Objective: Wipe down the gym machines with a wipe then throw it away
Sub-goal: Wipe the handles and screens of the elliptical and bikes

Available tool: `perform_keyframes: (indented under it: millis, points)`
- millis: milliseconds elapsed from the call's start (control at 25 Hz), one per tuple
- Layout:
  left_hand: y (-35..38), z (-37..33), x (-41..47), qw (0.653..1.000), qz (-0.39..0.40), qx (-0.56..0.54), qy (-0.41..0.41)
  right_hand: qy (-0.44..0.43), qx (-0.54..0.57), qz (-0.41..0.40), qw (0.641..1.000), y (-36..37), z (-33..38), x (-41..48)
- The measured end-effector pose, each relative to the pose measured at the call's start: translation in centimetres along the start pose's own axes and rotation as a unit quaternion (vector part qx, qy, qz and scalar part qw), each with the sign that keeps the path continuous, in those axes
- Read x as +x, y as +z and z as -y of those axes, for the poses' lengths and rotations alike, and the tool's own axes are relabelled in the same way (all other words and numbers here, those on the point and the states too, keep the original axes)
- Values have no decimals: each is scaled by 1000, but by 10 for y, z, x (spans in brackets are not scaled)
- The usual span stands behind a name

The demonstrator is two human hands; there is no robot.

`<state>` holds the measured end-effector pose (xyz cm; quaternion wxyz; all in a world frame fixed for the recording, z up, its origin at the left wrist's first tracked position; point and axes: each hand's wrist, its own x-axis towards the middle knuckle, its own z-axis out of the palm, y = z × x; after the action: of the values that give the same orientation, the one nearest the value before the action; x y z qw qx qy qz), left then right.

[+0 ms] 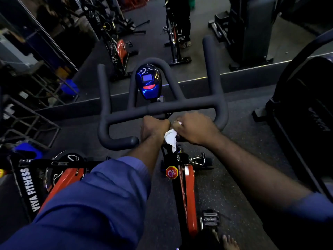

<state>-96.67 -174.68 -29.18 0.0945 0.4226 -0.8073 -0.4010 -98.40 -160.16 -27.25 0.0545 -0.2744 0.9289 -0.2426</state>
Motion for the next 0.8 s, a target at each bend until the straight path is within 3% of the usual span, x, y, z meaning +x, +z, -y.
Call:
perform_keyframes:
  millis: [120, 240, 360, 480, 720, 800]
  points:
    - [-2, -2, -3, 1000, 10, 2, -8, -46, 152, -132, 978, 4, -18, -26]
    - [-4, 0, -4, 1000, 1, -4, -8, 3, 309, -263, 914, -14, -30, -37]
    - [-3, 1, -1, 1000, 8, -7, -6, -13, 193, -403, 895, -23, -32, -49]
    - [-4, 1, -3, 1000, 13, 0, -6, -96, 57, -346, 931, 13, -29, -56]
    - [-3, 0, -3, 1000, 5, 1, -8, -179, -25, -214, 960, 49, -33, -76]
    - [-2, 1, -2, 1000, 3, -2, -7, -183, -10, -222, 958, 45, -44, -84]
